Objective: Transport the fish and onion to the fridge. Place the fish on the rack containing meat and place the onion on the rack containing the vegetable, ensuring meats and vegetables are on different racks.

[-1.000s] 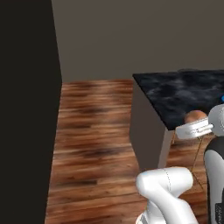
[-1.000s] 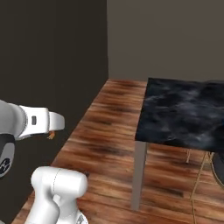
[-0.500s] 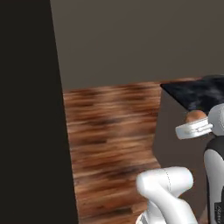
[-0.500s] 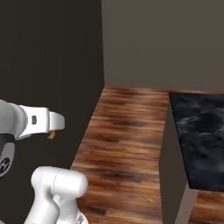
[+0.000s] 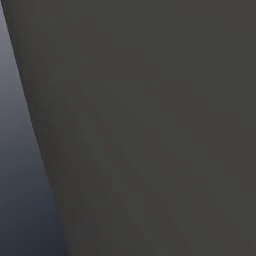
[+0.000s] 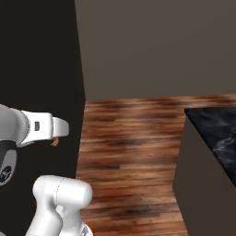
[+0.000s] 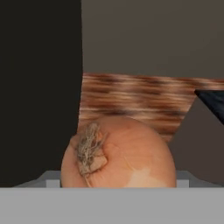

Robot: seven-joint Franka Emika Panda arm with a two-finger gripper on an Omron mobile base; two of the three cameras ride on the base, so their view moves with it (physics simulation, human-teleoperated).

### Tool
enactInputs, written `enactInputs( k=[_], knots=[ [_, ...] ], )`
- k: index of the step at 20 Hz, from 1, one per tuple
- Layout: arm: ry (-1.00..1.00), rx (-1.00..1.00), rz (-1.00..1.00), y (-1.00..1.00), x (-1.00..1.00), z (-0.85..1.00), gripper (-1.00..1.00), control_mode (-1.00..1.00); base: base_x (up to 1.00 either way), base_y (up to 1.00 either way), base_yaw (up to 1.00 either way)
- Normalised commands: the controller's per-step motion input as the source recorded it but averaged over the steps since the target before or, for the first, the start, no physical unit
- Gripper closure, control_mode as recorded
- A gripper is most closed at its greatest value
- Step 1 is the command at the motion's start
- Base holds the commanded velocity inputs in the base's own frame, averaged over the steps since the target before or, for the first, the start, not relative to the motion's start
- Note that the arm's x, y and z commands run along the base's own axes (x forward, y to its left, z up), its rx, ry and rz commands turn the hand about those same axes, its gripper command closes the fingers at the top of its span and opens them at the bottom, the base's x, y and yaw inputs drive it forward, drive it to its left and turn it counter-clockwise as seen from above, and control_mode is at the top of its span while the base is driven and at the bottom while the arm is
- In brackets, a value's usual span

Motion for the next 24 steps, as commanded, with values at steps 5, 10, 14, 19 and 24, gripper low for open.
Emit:
enactInputs(
  k=[5,10,14,19,24],
  knots=[
    [0.0,0.0,0.0,0.0,0.0,0.0,1.0,1.0,1.0,0.9,-0.48],
    [0.0,0.0,0.0,0.0,0.0,0.0,1.0,1.0,1.0,0.92,-0.55],
    [0.0,0.0,0.0,0.0,0.0,0.0,1.0,1.0,1.0,0.91,-0.58],
    [0.0,0.0,0.0,0.0,0.0,0.0,1.0,1.0,1.0,0.89,-0.61],
    [0.0,0.0,0.0,0.0,0.0,0.0,1.0,1.0,1.0,0.9,-0.6]
  ],
)
